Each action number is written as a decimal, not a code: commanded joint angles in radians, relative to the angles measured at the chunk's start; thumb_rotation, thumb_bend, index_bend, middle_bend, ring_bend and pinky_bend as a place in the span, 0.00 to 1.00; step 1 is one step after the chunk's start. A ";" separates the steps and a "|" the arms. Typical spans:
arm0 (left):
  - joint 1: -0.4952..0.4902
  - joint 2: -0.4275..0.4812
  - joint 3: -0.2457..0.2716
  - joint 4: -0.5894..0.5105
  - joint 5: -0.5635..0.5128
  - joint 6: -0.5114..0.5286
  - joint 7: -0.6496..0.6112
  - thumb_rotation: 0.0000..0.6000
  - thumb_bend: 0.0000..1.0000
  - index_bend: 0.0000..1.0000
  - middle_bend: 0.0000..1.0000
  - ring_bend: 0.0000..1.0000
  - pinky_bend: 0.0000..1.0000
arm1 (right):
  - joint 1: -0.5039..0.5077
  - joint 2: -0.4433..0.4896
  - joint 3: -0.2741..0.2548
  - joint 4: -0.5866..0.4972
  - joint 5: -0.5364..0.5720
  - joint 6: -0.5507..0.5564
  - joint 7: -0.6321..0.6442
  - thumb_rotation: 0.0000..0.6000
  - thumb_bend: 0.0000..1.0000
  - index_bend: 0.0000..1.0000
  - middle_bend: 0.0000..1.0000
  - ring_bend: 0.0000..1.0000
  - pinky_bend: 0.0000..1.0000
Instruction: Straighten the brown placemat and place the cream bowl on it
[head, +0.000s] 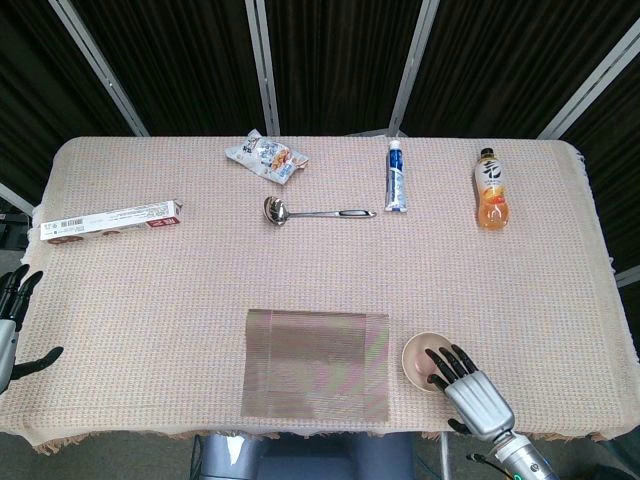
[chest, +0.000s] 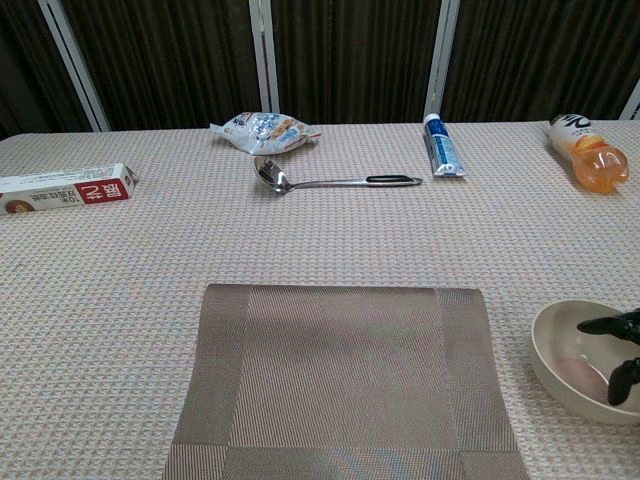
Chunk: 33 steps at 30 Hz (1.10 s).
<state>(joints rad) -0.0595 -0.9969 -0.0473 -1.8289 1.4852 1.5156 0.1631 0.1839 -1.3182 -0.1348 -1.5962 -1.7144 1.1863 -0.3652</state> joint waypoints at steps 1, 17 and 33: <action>-0.001 0.001 0.000 0.001 0.000 -0.001 -0.001 1.00 0.00 0.00 0.00 0.00 0.00 | 0.002 -0.045 0.022 0.046 0.029 -0.009 -0.031 1.00 0.28 0.46 0.00 0.00 0.00; 0.000 0.004 0.000 -0.002 -0.003 -0.003 -0.012 1.00 0.00 0.00 0.00 0.00 0.00 | -0.002 -0.131 0.123 0.142 -0.001 0.189 0.092 1.00 0.39 0.78 0.01 0.00 0.00; -0.011 -0.005 -0.007 0.005 -0.033 -0.024 0.001 1.00 0.00 0.00 0.00 0.00 0.00 | 0.226 -0.107 0.412 0.341 0.475 -0.197 0.028 1.00 0.39 0.77 0.01 0.00 0.00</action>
<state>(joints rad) -0.0684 -1.0004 -0.0524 -1.8249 1.4557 1.4945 0.1624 0.3430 -1.4111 0.2143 -1.3430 -1.3599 1.1021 -0.3008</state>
